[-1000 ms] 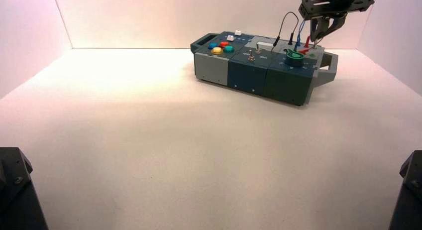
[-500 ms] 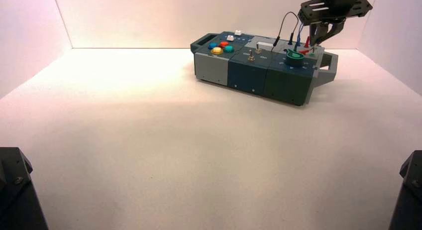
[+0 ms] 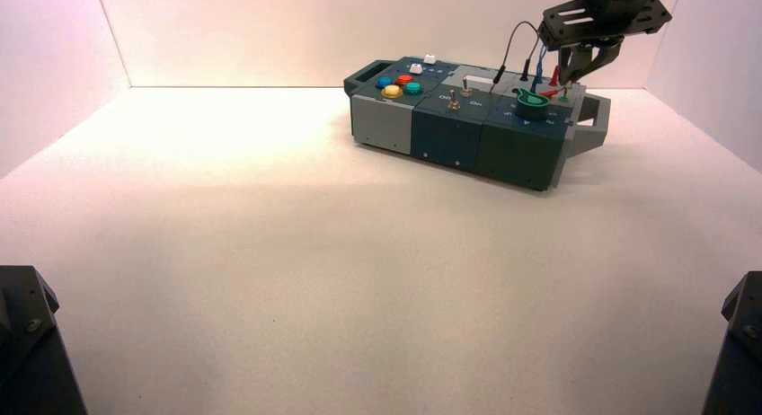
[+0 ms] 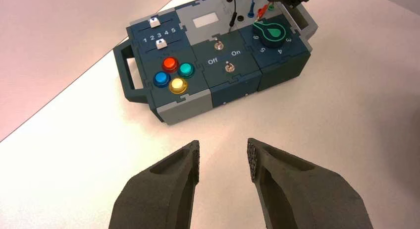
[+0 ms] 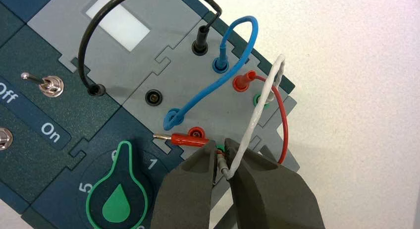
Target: Insert the white wire.
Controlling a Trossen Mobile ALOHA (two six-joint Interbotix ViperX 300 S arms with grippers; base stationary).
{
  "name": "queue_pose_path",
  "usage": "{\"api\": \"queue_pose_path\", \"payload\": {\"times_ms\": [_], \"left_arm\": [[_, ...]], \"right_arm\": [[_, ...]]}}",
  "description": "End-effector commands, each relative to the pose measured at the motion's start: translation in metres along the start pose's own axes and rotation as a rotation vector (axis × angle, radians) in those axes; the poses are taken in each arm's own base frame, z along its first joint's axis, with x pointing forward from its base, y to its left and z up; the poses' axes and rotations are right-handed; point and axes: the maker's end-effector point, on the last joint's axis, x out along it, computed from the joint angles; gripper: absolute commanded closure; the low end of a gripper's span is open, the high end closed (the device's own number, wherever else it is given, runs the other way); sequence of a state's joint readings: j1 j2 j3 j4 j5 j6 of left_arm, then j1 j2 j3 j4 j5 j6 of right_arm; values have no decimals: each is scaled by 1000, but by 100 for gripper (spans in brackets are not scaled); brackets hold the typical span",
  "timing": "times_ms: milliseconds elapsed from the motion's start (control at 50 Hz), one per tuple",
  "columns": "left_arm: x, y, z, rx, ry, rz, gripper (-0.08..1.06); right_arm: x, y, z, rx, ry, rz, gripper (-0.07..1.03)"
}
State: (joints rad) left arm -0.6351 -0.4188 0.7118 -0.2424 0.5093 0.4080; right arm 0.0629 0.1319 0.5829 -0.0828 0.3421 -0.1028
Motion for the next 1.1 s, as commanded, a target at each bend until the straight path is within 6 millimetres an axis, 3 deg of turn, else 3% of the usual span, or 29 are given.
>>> {"api": "queue_pose_path", "payload": {"times_ms": [20, 440, 1100], "left_arm": [[-6, 1, 8, 11, -31, 7, 45], [-7, 1, 8, 13, -32, 8, 45], [-7, 2, 8, 13, -34, 10, 45]], "right_arm": [[-6, -4, 11, -1, -36, -9, 99], [-2, -3, 10, -5, -37, -9, 99], [19, 2, -13, -8, 29, 5, 99]]}}
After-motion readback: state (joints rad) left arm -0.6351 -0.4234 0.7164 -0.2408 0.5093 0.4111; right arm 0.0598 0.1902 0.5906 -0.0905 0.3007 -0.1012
